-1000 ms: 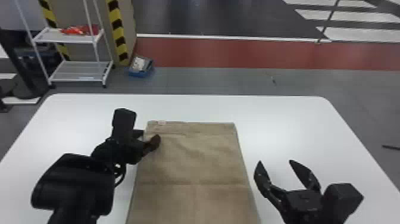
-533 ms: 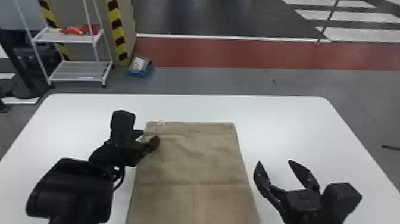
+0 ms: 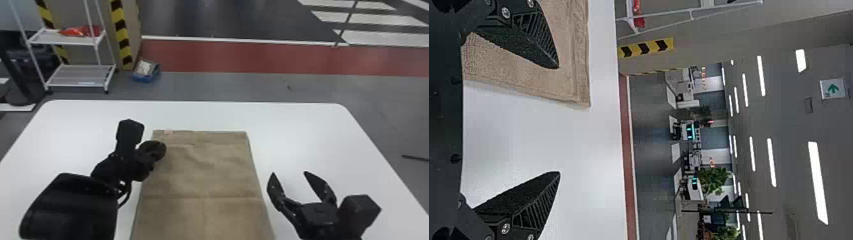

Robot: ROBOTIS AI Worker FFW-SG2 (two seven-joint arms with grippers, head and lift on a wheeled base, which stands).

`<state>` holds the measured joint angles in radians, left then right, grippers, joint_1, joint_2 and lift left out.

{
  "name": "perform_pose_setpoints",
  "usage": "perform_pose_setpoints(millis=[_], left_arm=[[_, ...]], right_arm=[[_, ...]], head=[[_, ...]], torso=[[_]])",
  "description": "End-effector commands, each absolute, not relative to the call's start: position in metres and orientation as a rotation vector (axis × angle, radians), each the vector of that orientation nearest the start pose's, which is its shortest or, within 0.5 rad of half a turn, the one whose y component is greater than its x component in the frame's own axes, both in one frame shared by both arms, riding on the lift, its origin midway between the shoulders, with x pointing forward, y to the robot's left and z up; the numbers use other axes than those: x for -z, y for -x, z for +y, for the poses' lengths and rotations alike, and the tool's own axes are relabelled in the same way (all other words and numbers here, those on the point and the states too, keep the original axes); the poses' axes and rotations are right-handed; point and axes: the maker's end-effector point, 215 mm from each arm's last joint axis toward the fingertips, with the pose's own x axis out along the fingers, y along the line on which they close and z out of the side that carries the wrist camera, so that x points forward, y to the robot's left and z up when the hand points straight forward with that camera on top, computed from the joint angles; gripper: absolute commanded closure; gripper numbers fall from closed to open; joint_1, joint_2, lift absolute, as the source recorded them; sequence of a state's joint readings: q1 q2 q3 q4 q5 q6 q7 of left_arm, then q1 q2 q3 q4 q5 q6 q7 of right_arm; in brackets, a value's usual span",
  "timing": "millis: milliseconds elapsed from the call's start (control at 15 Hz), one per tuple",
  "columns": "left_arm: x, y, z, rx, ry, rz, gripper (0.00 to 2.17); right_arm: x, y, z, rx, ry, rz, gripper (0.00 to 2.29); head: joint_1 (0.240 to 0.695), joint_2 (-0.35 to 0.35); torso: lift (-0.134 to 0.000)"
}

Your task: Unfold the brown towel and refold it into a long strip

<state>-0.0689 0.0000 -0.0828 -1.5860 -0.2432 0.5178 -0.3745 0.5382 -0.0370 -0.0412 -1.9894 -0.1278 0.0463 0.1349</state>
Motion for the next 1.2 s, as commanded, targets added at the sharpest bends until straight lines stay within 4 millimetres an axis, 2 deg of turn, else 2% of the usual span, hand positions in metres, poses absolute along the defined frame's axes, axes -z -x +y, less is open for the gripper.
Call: perform_pose_setpoints(millis=[0, 200, 267, 333, 400, 600, 733, 867, 1067, 1133], left_arm=[[0.452, -0.576, 0.140, 0.366, -0.179, 0.463, 1.06], [0.451, -0.569, 0.141, 0.361, -0.178, 0.456, 1.07], [0.437, -0.560, 0.138, 0.363, -0.177, 0.428, 1.07], [0.417, -0.542, 0.133, 0.371, -0.174, 0.385, 1.30], [0.392, -0.521, 0.125, 0.381, -0.169, 0.336, 1.44], [0.338, -0.445, 0.097, 0.445, -0.139, 0.246, 1.44], [0.320, -0.400, 0.079, 0.501, -0.131, 0.221, 1.44], [0.325, -0.365, 0.062, 0.562, -0.121, 0.243, 1.44], [0.351, -0.324, 0.029, 0.659, -0.119, 0.290, 1.44], [0.360, -0.311, 0.013, 0.700, -0.115, 0.305, 1.44]], right_arm=[[0.397, -0.427, -0.225, -0.112, -0.087, 0.159, 0.13], [0.399, -0.427, -0.225, -0.112, -0.088, 0.162, 0.13], [0.398, -0.427, -0.225, -0.112, -0.087, 0.160, 0.13], [0.399, -0.429, -0.225, -0.111, -0.088, 0.160, 0.13], [0.400, -0.429, -0.226, -0.110, -0.088, 0.162, 0.13], [0.399, -0.430, -0.235, -0.092, -0.091, 0.160, 0.13], [0.399, -0.430, -0.248, -0.070, -0.093, 0.158, 0.13], [0.401, -0.427, -0.265, -0.039, -0.101, 0.160, 0.13], [0.397, -0.422, -0.295, 0.018, -0.114, 0.144, 0.13], [0.397, -0.419, -0.301, 0.030, -0.116, 0.146, 0.13]], head=[[0.695, -0.093], [0.695, -0.092], [0.695, -0.092], [0.695, -0.092], [0.695, -0.096], [0.695, -0.119], [0.695, -0.148], [0.695, -0.206], [0.695, -0.278], [0.695, -0.339]], torso=[[-0.118], [-0.118], [-0.118], [-0.118], [-0.118], [-0.118], [-0.118], [-0.118], [-0.118], [-0.118]])
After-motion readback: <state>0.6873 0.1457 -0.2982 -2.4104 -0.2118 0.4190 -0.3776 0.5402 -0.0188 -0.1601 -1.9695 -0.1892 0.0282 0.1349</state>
